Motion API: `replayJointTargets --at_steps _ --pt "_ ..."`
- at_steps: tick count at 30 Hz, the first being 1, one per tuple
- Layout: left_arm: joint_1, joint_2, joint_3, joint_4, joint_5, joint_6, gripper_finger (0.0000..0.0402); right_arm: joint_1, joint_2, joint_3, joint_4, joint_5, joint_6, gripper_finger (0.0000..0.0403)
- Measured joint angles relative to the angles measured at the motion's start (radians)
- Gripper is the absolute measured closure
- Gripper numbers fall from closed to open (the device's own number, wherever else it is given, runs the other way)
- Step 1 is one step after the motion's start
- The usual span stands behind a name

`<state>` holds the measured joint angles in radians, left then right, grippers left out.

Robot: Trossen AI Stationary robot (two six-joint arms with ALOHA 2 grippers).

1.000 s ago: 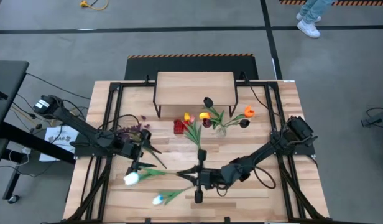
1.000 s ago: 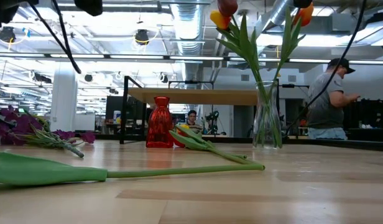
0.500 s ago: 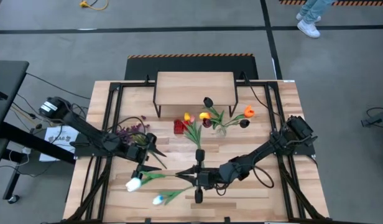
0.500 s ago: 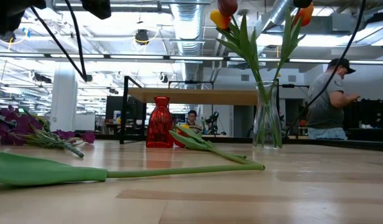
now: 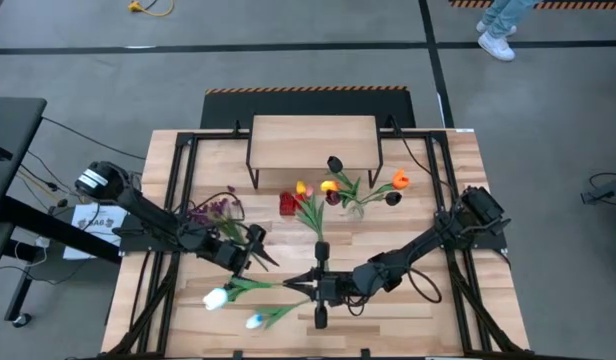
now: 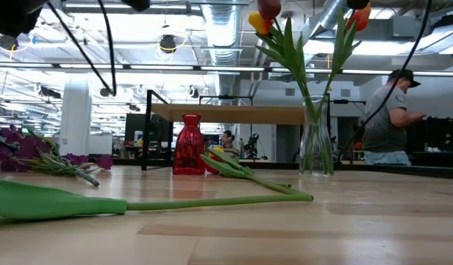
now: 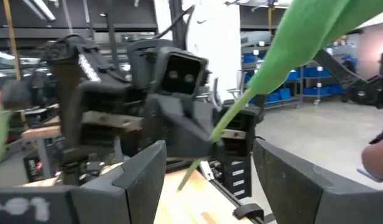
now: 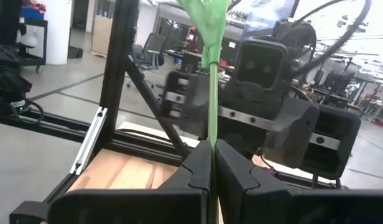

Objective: Pick and place flowers into a vace then onto a shelf
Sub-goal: Put the top white flower into the red vase

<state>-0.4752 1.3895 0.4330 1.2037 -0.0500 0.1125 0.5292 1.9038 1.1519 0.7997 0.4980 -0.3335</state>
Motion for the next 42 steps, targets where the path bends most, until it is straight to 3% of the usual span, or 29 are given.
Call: replayJointTargets --at_steps 5,18,26,32,42 --pt "0.0 0.055 0.058 -0.003 0.019 0.03 0.017 -0.001 0.0 0.0 -0.002 0.0 0.006 0.04" --pt "-0.007 0.051 0.102 -0.004 0.017 0.092 0.017 0.001 0.0 0.0 -0.032 0.001 0.02 0.0401" --pt "-0.049 0.011 0.103 -0.061 -0.092 0.155 0.0175 0.007 0.0 0.0 -0.037 0.011 0.02 0.0401" --pt "-0.088 -0.024 0.103 -0.109 -0.131 0.179 0.0207 0.007 0.0 0.0 -0.038 0.028 0.019 0.0401" --pt "-0.111 -0.025 0.103 -0.117 -0.13 0.206 0.0293 0.007 0.0 0.0 -0.037 0.028 0.019 0.0401"
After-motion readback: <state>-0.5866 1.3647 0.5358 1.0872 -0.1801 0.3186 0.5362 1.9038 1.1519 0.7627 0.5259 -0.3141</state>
